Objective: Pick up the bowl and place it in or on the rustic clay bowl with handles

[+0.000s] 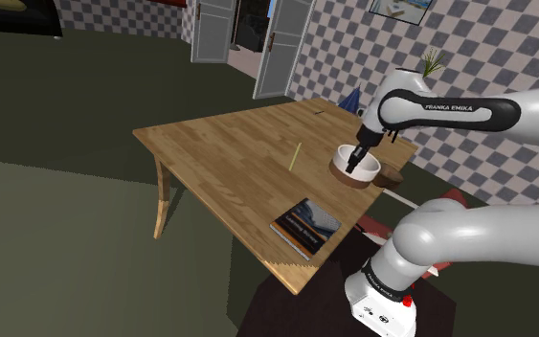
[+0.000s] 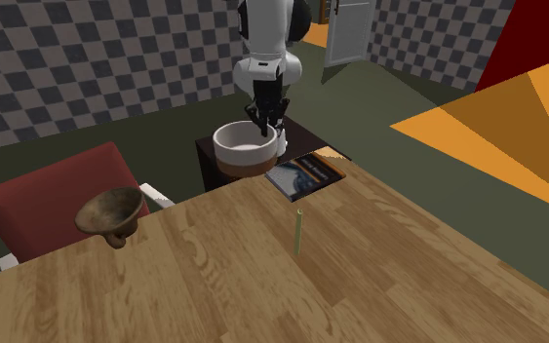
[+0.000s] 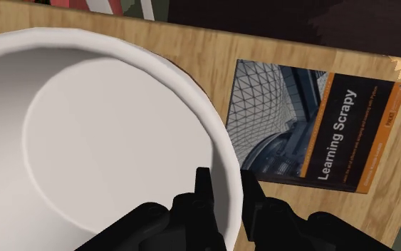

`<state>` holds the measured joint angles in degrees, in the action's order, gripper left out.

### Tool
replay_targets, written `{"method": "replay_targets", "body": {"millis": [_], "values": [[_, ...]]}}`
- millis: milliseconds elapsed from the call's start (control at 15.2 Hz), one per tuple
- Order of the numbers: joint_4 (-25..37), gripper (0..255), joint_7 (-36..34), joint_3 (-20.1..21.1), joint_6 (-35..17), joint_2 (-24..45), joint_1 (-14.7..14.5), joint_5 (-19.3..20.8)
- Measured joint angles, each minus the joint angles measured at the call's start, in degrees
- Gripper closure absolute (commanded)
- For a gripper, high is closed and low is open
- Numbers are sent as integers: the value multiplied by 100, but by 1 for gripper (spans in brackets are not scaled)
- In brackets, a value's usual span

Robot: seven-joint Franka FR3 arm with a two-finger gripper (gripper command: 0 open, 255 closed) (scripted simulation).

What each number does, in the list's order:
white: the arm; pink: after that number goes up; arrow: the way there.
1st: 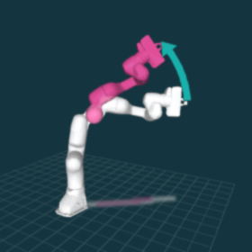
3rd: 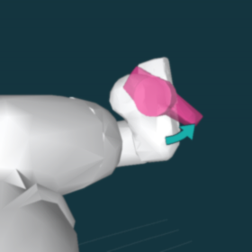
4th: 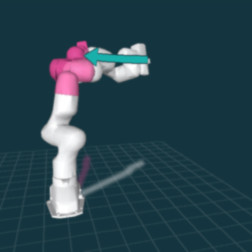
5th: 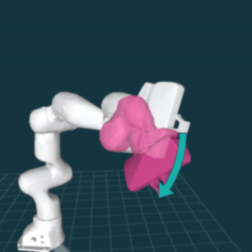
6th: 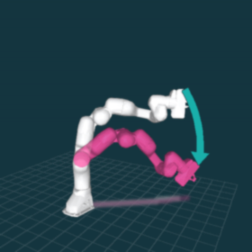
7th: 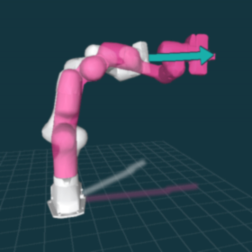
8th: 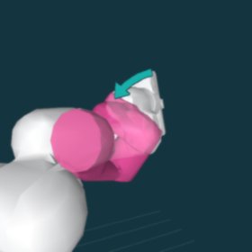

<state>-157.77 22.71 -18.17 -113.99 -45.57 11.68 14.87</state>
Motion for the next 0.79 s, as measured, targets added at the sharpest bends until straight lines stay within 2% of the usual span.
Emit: {"method": "replay_targets", "body": {"millis": [132, 264, 528, 792], "values": [[108, 255, -20, 52, 151, -41, -26, -46], [228, 255, 166, -104, 204, 5, 61, 48], [593, 255, 735, -591, 278, 218, 279, 312], [1090, 255, 1325, -1164, 141, 746, 355, 490]]}}
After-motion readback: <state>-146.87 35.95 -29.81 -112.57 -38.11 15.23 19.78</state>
